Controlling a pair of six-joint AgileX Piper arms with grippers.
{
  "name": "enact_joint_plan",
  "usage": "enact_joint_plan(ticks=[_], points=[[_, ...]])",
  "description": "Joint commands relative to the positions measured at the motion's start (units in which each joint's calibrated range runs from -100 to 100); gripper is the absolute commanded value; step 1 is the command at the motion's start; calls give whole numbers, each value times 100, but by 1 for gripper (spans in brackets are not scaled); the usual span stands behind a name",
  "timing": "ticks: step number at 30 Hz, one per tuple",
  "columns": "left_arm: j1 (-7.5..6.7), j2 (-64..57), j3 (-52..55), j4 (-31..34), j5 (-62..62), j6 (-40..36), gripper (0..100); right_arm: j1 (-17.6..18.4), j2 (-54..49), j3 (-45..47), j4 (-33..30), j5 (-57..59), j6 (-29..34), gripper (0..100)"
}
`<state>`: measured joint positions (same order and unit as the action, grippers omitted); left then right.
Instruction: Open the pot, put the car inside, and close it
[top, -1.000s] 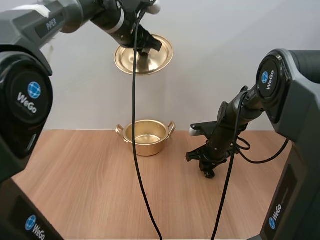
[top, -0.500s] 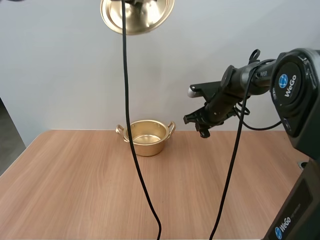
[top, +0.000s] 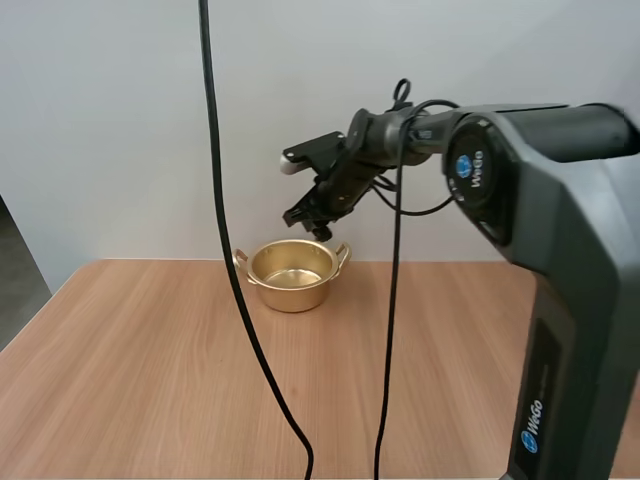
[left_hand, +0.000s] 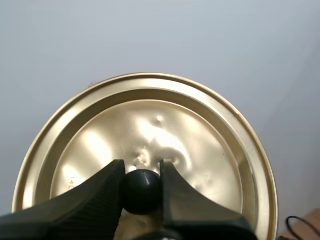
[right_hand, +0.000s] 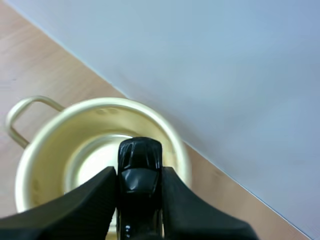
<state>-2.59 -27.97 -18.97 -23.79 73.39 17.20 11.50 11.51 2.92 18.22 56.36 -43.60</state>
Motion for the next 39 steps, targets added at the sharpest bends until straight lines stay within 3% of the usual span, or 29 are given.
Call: enact_joint_plan(ticks=[1,9,11,13,15,16,17,21,25,26,30,36,39], points=[[5,-1,0,18,-8,0,0,124,569,-114,-27,55,-4,0],[8,-1,0,279,-9,41,0,121,1294,-129,-1,-67,-4,0],[8,-1,0,278,6,41,0,121,1292,-129,62,-123,-4,18],[8,-1,0,278,6,41,0,121,1266,-144,137,-163,-4,58],[17,-1,0,278,24,10,0,121,1266,-190,124,-138,25,89],[55,-1,0,251,72,-12,0,121,1233,-207,124,-118,97,94],[92,12,0,209,89,-11,0,121,1177,-207,124,-91,160,90],[230,154,0,126,205,-111,0,20,695,-207,124,184,235,52],[239,488,0,-78,607,-148,0,-414,-34,-207,124,634,594,7],[239,591,0,-201,771,-148,0,-567,-196,-207,124,800,603,0],[141,961,16,-292,1277,-72,0,-1104,-754,62,196,1360,594,0],[-242,1421,852,-46,1321,-72,0,-1481,-1933,1607,159,8,533,0],[-334,1531,1582,62,849,-82,0,-1535,-2349,2103,158,-399,546,0]])
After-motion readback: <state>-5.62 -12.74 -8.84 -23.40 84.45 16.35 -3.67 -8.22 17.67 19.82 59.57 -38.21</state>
